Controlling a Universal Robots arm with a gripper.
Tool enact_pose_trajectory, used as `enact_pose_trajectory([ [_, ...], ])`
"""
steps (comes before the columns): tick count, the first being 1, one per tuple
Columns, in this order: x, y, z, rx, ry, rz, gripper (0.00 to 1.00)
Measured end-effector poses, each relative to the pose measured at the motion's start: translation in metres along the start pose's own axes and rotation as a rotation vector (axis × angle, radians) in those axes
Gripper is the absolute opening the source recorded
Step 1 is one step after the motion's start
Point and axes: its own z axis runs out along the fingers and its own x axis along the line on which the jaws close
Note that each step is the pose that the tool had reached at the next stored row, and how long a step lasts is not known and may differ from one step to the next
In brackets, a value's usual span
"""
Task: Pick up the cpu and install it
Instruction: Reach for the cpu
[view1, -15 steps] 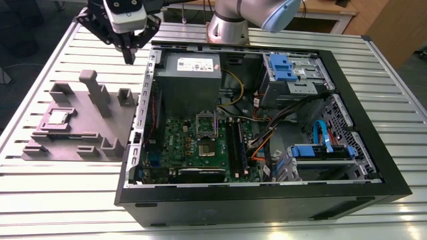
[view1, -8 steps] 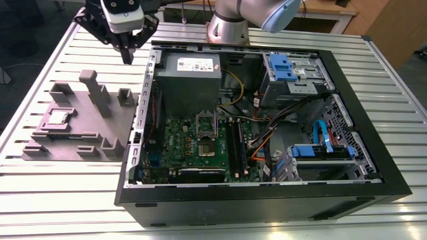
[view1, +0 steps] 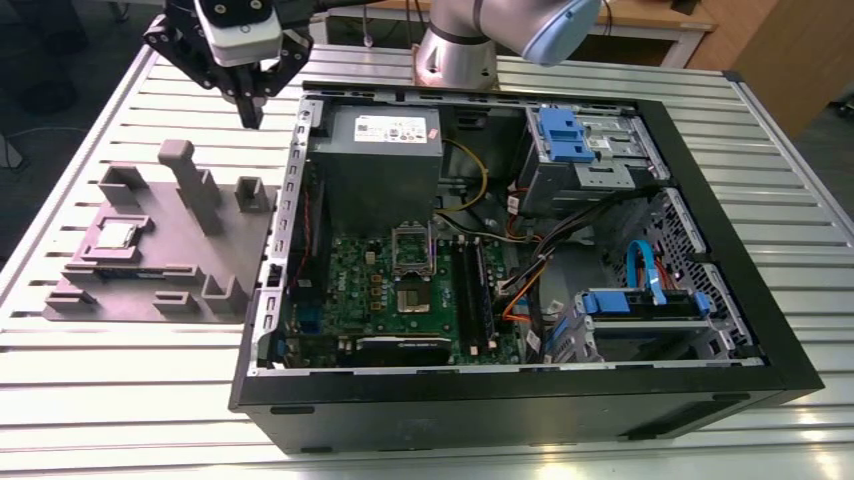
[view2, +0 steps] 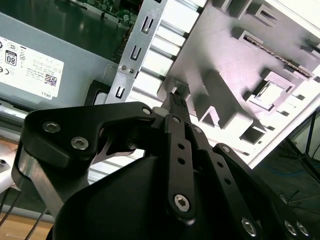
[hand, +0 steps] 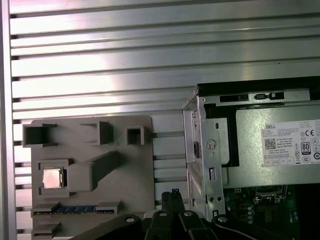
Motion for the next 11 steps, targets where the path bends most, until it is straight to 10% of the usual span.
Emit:
enact_pose_trajectory([
  [11, 0.0049, -0.0004, 0.0004, -0.0002, 0.0, 0.0, 0.11],
])
